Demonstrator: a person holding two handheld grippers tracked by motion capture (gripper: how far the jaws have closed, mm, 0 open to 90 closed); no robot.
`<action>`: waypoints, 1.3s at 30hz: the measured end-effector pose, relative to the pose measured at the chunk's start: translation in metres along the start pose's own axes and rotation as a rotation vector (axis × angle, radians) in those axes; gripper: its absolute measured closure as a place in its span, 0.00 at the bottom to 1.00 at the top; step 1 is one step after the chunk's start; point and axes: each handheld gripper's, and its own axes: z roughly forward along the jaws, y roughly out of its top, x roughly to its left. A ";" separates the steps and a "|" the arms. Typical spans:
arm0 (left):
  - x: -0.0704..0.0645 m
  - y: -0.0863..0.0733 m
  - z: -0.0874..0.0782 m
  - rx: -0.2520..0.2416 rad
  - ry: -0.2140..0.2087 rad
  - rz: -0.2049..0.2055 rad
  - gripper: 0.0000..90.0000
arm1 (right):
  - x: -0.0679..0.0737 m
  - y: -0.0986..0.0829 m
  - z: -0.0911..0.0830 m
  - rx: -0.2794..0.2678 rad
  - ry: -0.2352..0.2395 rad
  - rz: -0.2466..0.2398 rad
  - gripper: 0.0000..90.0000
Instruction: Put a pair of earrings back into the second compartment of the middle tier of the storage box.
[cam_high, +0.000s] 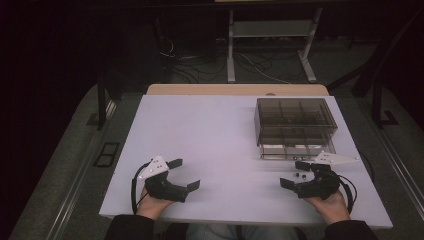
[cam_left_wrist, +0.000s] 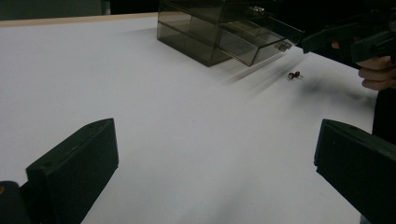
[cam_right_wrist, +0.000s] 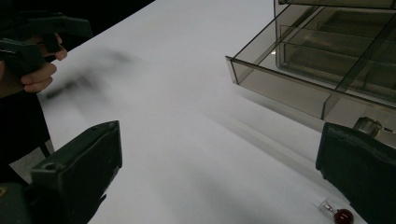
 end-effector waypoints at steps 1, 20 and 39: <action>0.000 0.000 0.000 -0.001 0.000 0.000 0.00 | 0.000 0.000 0.000 0.001 0.001 -0.003 0.00; 0.002 -0.003 0.002 0.013 -0.010 -0.028 0.00 | 0.009 0.004 -0.002 0.037 -0.028 -0.029 0.00; 0.003 -0.004 0.001 0.014 -0.002 -0.056 0.00 | 0.006 0.030 -0.025 0.070 -0.089 -0.037 0.00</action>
